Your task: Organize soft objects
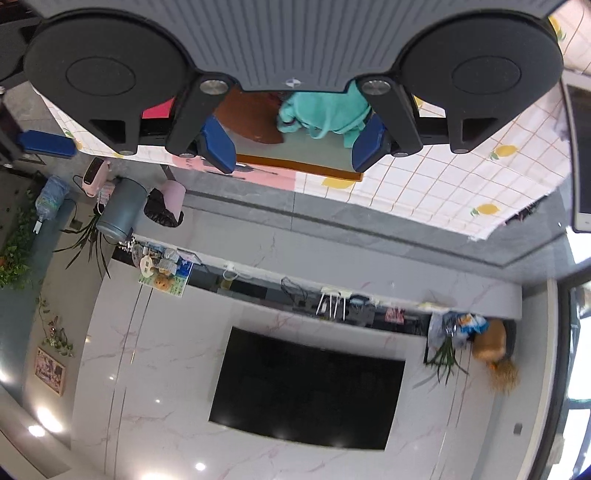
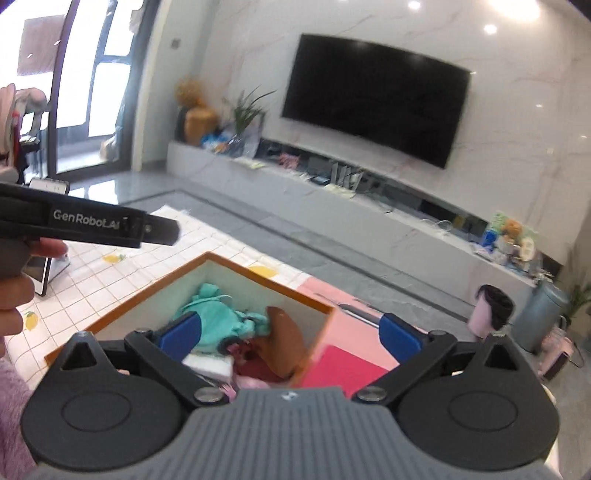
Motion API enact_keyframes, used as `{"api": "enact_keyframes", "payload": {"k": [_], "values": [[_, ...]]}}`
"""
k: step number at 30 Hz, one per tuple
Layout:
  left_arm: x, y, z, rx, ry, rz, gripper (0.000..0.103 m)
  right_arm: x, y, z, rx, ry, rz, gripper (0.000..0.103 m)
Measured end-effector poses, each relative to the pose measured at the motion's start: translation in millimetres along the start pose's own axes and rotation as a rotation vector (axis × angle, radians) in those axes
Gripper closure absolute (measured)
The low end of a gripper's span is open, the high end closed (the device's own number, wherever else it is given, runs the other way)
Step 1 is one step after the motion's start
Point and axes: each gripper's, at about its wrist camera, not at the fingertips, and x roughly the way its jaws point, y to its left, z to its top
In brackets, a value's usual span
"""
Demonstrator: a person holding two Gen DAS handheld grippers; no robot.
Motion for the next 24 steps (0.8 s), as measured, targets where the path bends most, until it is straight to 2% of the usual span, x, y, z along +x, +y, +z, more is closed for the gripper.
{"api": "enact_keyframes", "payload": {"k": [3,6,13,18,21,24], "values": [[-24,-24,-5,0.017,-0.033,0.014,0.017,-39,-13,-18,0.042,-0.063,-0.05,0.003],[-44,-44,-13,0.016,-0.046,-0.007,0.017,-71,-23,-38,0.087,-0.103,-0.118,0.003],[-77,-93,-41,0.097,-0.067,-0.027,0.017,-118,-51,-77,0.269,-0.087,-0.136,0.003],[-85,-113,-64,0.149,-0.072,-0.026,0.017,-131,-64,-105,0.375,-0.072,-0.151,0.003],[-82,-119,-78,0.164,-0.073,-0.027,0.017,-127,-64,-122,0.429,-0.059,-0.11,0.003],[-77,-122,-94,0.187,-0.051,-0.038,0.017,-122,-58,-132,0.397,-0.006,-0.091,0.003]]}}
